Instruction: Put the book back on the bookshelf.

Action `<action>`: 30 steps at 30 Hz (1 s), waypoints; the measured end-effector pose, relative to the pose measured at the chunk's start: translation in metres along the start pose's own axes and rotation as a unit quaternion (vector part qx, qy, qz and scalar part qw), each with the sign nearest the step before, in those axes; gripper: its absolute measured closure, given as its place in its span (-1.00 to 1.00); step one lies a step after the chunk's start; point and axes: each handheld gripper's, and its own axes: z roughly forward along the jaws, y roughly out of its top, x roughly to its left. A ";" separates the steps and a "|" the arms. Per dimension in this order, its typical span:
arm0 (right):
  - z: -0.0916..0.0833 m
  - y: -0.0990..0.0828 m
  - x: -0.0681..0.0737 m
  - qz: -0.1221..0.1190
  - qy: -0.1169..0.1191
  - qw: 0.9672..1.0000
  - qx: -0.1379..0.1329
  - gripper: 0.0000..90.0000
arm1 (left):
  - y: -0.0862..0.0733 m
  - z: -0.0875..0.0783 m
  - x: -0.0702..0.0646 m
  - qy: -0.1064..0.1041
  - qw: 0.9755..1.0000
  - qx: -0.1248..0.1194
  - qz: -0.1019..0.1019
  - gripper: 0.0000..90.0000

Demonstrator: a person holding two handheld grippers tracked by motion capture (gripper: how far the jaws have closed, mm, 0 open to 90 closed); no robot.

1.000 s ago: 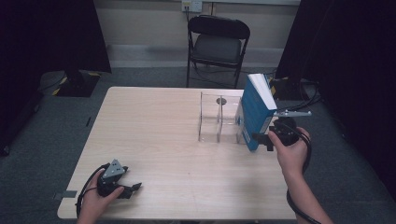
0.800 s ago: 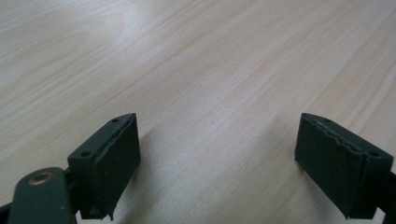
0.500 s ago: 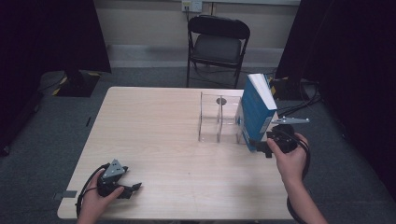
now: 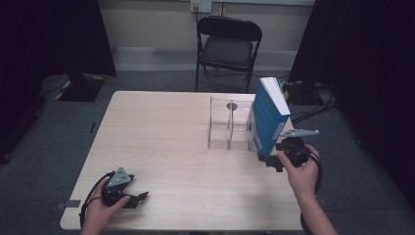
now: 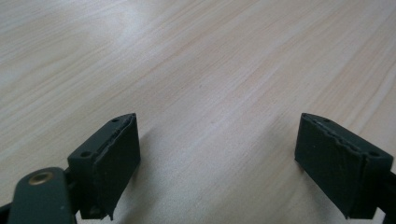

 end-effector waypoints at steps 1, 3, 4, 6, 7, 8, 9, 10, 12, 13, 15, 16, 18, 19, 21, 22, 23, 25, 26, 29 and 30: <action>0.001 -0.001 0.001 -0.004 0.002 1.000 0.002 -0.65 | 0.000 0.000 0.000 0.000 1.000 0.000 0.000 -0.70; 0.002 -0.003 0.002 -0.008 0.002 1.000 0.006 -0.65 | 0.000 0.000 0.000 0.000 1.000 0.000 0.000 -0.69; 0.003 -0.003 0.003 -0.008 0.001 1.000 0.006 -0.65 | 0.000 0.000 0.000 0.000 1.000 0.000 0.000 -0.69; 0.005 -0.005 0.004 -0.010 0.003 1.000 0.010 -0.65 | 0.000 0.000 0.000 0.000 1.000 0.000 0.000 -0.69; 0.006 -0.006 0.004 -0.014 0.005 1.000 0.010 -0.65 | 0.000 0.000 0.000 0.000 1.000 0.000 0.000 -0.69; 0.007 -0.007 0.005 -0.014 0.005 1.000 0.011 -0.65 | 0.000 0.000 0.000 0.000 1.000 0.000 0.000 -0.69; 0.008 -0.008 0.005 -0.014 0.004 1.000 0.012 -0.65 | 0.000 0.000 0.000 0.000 1.000 0.000 0.000 -0.69; 0.008 -0.009 0.005 -0.015 0.006 1.000 0.014 -0.65 | 0.000 0.000 0.000 0.000 1.000 0.000 0.000 -0.69; 0.010 -0.011 0.006 -0.012 0.010 1.000 0.016 -0.65 | 0.000 0.000 0.000 0.000 1.000 0.000 0.000 -0.69; 0.011 -0.012 0.006 -0.015 0.010 1.000 0.017 -0.65 | 0.000 0.000 0.000 0.000 1.000 0.000 0.000 -0.70; 0.012 -0.014 0.007 -0.017 0.009 1.000 0.018 -0.65 | 0.000 0.000 0.000 0.000 1.000 0.000 0.000 -0.69; 0.012 -0.015 0.007 -0.015 0.009 1.000 0.018 -0.65 | 0.000 0.000 0.000 0.000 1.000 0.000 0.000 -0.70; 0.014 -0.017 0.007 -0.015 0.015 1.000 0.019 -0.65 | 0.000 0.000 0.000 0.000 1.000 0.000 0.000 -0.69; 0.015 -0.018 0.008 -0.016 0.015 1.000 0.021 -0.65 | 0.000 0.000 0.000 0.000 1.000 0.000 0.000 -0.69; 0.016 -0.020 0.008 -0.018 0.017 0.999 0.022 -0.65 | 0.000 0.000 0.000 0.000 1.000 0.000 0.000 -0.69; 0.017 -0.021 0.008 -0.018 0.015 1.000 0.021 -0.65 | 0.000 0.000 0.000 0.000 1.000 0.000 0.000 -0.70; 0.017 -0.022 0.009 -0.018 0.015 0.999 0.023 -0.65 | 0.000 0.000 0.000 0.000 1.000 0.000 0.000 -0.69; 0.019 -0.024 0.010 -0.022 0.016 0.999 0.024 -0.65 | 0.000 0.000 0.000 0.000 1.000 0.000 0.000 -0.69; 0.020 -0.024 0.010 -0.021 0.017 0.999 0.025 -0.65 | 0.000 0.000 0.000 0.000 1.000 0.000 0.000 -0.69; 0.021 -0.026 0.011 -0.018 0.019 0.999 0.030 -0.65 | 0.000 0.000 0.000 0.000 1.000 0.000 0.000 -0.70; 0.022 -0.027 0.011 -0.025 0.018 0.999 0.027 -0.65 | 0.000 0.000 0.000 0.000 1.000 0.000 0.000 -0.70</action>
